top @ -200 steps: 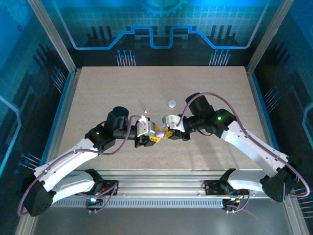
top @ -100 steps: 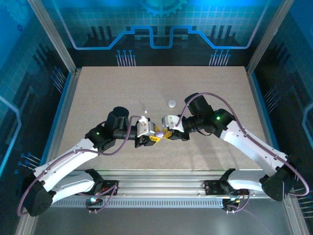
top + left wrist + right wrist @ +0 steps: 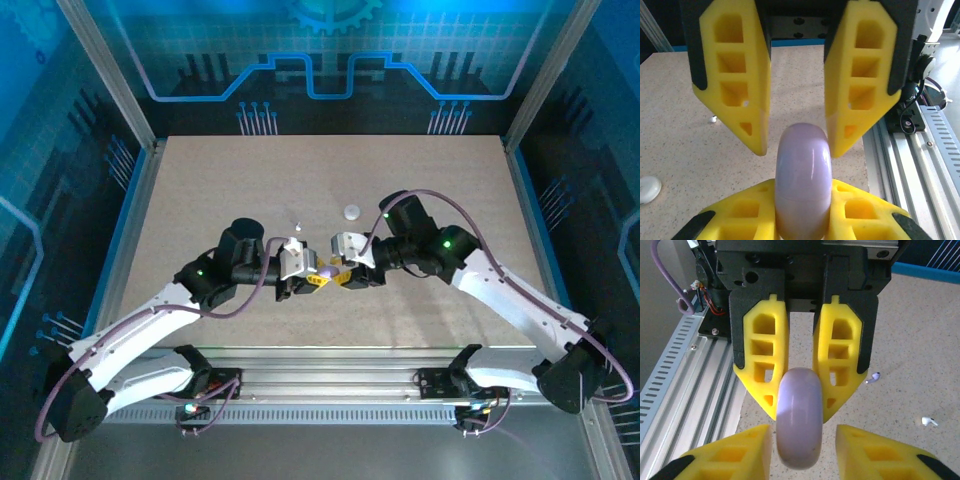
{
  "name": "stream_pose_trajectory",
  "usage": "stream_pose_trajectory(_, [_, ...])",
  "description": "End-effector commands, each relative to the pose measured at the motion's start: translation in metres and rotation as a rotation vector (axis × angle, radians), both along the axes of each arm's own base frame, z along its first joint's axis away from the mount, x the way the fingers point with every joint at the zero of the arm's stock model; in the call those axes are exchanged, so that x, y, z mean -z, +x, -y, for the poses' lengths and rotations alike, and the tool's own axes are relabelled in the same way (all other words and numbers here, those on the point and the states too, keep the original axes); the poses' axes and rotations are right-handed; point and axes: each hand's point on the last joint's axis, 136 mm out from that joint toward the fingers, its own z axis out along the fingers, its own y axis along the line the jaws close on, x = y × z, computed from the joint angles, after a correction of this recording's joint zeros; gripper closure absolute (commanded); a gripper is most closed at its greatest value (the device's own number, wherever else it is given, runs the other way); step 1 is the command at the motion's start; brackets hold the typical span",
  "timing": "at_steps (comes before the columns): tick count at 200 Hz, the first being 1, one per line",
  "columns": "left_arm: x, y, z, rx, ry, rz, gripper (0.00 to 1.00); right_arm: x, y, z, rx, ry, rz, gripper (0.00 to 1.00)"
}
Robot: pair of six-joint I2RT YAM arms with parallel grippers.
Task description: Insert wireless bluetooth earbuds into charging case
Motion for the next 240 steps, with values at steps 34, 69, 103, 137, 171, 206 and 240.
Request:
stream_pose_trajectory(34, [0.001, -0.003, -0.002, -0.004, 0.003, 0.014, 0.82, -0.023, 0.001, 0.003, 0.092, 0.138, 0.028, 0.57])
stream_pose_trajectory(69, [0.0, -0.003, -0.002, -0.006, -0.007, 0.013, 0.82, -0.029, -0.001, 0.01, 0.133, 0.164, 0.059, 0.52])
stream_pose_trajectory(103, [-0.001, -0.003, -0.001, -0.004, -0.011, 0.013, 0.82, -0.031, -0.003, 0.013, 0.135, 0.168, 0.065, 0.52])
stream_pose_trajectory(137, [-0.002, -0.003, -0.001, -0.001, -0.015, 0.013, 0.82, -0.031, -0.002, 0.01, 0.143, 0.173, 0.072, 0.51])
stream_pose_trajectory(171, [-0.002, -0.003, -0.001, 0.0, -0.019, 0.012, 0.82, -0.027, 0.0, 0.005, 0.145, 0.158, 0.074, 0.5])
stream_pose_trajectory(206, [-0.002, -0.004, 0.0, 0.002, -0.023, 0.009, 0.82, -0.026, 0.002, 0.001, 0.14, 0.154, 0.073, 0.48])
stream_pose_trajectory(240, [-0.003, -0.004, 0.0, 0.003, -0.026, 0.008, 0.82, -0.023, 0.005, -0.003, 0.137, 0.151, 0.069, 0.48])
